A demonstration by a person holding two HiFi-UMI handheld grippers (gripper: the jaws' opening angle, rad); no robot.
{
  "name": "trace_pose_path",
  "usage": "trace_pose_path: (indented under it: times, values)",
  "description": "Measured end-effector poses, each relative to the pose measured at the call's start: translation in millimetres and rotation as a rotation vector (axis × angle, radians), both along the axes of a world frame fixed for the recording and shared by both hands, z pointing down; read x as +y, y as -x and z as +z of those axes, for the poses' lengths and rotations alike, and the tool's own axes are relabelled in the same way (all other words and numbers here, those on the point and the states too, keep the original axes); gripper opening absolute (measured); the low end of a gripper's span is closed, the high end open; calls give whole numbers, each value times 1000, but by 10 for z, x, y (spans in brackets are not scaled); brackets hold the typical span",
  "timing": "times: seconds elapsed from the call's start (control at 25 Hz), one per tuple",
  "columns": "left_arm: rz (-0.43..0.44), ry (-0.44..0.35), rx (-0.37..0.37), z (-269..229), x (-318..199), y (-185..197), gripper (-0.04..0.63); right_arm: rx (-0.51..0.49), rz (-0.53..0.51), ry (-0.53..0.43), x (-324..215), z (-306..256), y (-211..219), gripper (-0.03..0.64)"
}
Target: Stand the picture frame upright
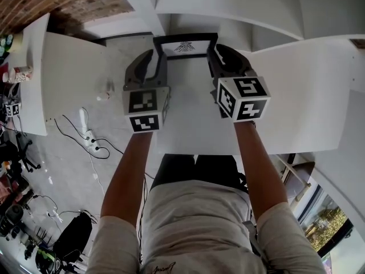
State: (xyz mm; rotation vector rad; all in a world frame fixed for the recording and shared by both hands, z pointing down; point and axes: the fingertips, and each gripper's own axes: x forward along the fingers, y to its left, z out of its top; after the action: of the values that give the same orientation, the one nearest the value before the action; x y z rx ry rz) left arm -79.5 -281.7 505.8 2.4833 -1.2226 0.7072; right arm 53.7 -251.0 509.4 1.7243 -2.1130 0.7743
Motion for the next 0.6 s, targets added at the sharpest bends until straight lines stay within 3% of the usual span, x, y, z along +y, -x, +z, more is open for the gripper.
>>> trace_pose_path:
  times: [0.6]
  values:
    - [-6,41,15,-345,533,-64,95,-4,-91,-19,455,-404,-30,75]
